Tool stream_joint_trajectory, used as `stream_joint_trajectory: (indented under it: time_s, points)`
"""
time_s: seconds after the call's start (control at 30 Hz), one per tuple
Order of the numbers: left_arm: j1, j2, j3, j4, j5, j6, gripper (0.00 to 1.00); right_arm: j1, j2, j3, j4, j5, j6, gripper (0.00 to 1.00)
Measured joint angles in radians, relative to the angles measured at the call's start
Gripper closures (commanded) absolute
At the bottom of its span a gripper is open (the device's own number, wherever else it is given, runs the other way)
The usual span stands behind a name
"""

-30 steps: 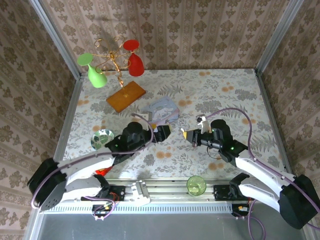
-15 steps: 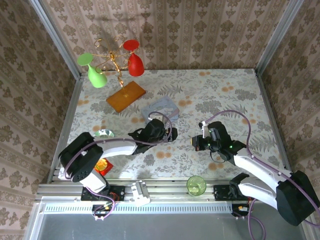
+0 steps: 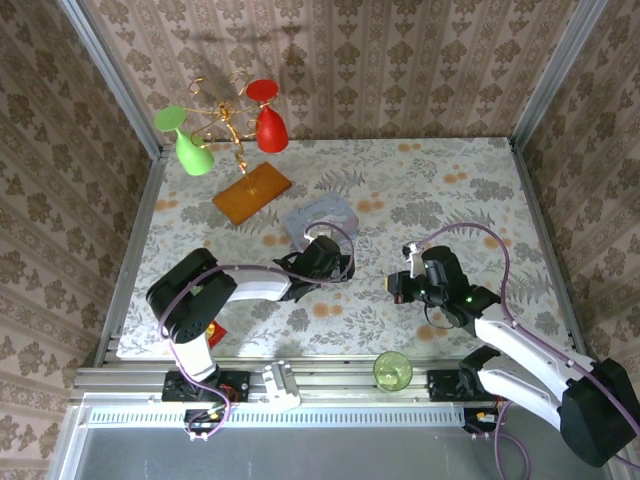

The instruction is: Unlock the padlock with the key

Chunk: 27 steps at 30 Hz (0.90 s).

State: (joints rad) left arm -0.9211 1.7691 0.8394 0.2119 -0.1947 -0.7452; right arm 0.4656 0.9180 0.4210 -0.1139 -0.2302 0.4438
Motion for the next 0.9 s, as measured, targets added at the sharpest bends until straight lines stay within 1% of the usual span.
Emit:
stream_joint_trajectory:
  time_s: [0.1,0.17,0.3,0.4,0.6,0.73,0.9]
  points:
    - [0.001,0.018,0.023,-0.003,-0.008,0.008,0.2,-0.013,-0.013,-0.006,-0.003,0.0,0.0,1.0]
    - [0.001,0.022,0.031,-0.002,-0.011,0.008,0.24,-0.018,-0.013,-0.006,-0.003,0.0,0.0,1.0]
    - [0.001,0.032,0.031,0.019,-0.016,0.008,0.28,-0.019,-0.014,-0.006,-0.003,0.0,0.0,1.0]
    - [0.001,0.045,0.031,0.03,-0.02,0.006,0.37,-0.024,-0.014,-0.006,-0.003,0.0,0.0,1.0]
    - [0.001,0.063,0.032,0.057,-0.039,0.007,0.38,-0.027,-0.014,-0.006,-0.003,0.0,0.0,1.0]
    - [0.003,0.073,0.032,0.077,-0.041,0.011,0.48,-0.029,-0.014,-0.007,-0.003,0.0,0.0,1.0]
    - [0.006,0.078,0.032,0.089,-0.043,0.013,0.49,-0.029,-0.014,-0.011,-0.003,0.0,0.0,1.0]
